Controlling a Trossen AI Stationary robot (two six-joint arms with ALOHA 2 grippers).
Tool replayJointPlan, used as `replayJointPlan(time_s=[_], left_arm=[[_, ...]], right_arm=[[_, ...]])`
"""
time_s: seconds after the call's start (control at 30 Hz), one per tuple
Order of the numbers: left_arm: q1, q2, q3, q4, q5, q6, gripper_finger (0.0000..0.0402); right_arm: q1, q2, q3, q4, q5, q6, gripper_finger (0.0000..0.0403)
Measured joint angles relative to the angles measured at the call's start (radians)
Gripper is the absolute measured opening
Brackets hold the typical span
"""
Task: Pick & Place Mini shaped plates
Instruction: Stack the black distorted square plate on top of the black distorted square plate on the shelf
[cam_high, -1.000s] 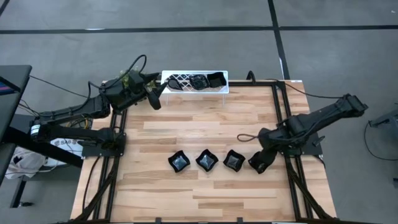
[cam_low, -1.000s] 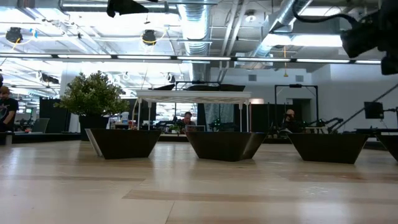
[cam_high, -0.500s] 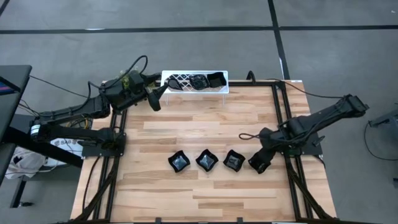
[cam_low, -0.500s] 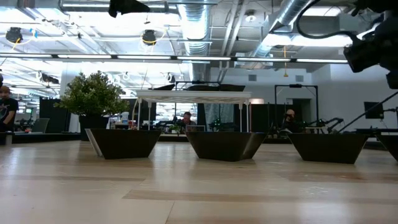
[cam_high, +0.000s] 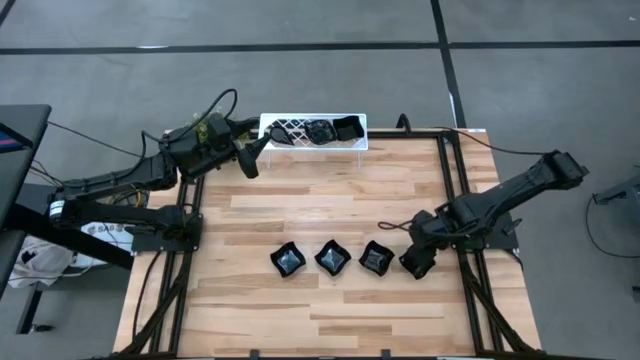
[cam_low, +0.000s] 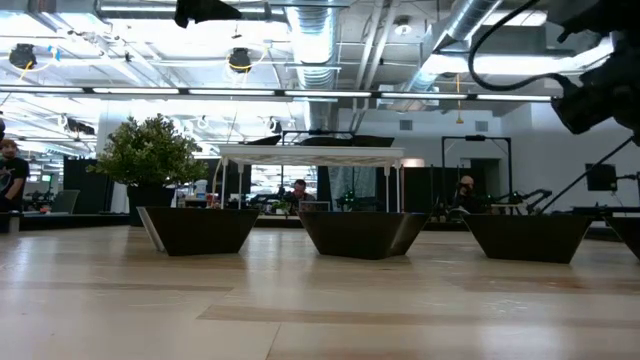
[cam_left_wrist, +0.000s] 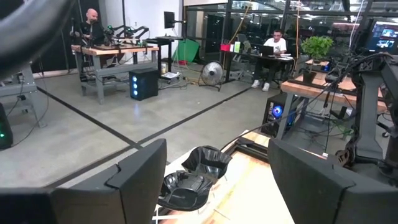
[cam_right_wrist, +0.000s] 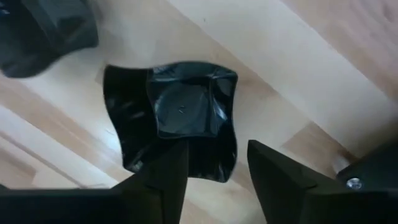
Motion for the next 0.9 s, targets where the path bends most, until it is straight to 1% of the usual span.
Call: replayJointPlan(time_s=[0.13,0.27,0.5,0.63,0.77,0.9], left_arm=[[0.000,0.000,0.000,0.000,0.000,0.003,0.0282],[0.000,0.000,0.000,0.000,0.000,0.003,0.0282],[0.000,0.000,0.000,0.000,0.000,0.011,0.0282],[0.000,0.000,0.000,0.000,0.000,0.011,0.0282],[0.000,0.000,0.000,0.000,0.000,0.011,0.0282],[0.000,0.000,0.000,0.000,0.000,0.011,0.0282]], right_arm=[[0.022,0.029,0.000,0.013,-0.003,0.003,0.0164],[0.023,0.063,0.000,0.011,-0.003,0.029,0.0153],[0.023,0.140,0.000,0.063,-0.003,0.029,0.0138],[0.021,0.194,0.000,0.058,-0.026,0.029,0.0129],[0.021,0.234,0.000,0.061,-0.029,0.028,0.0111],[0.021,0.237,0.000,0.061,-0.029,0.028,0.0081]])
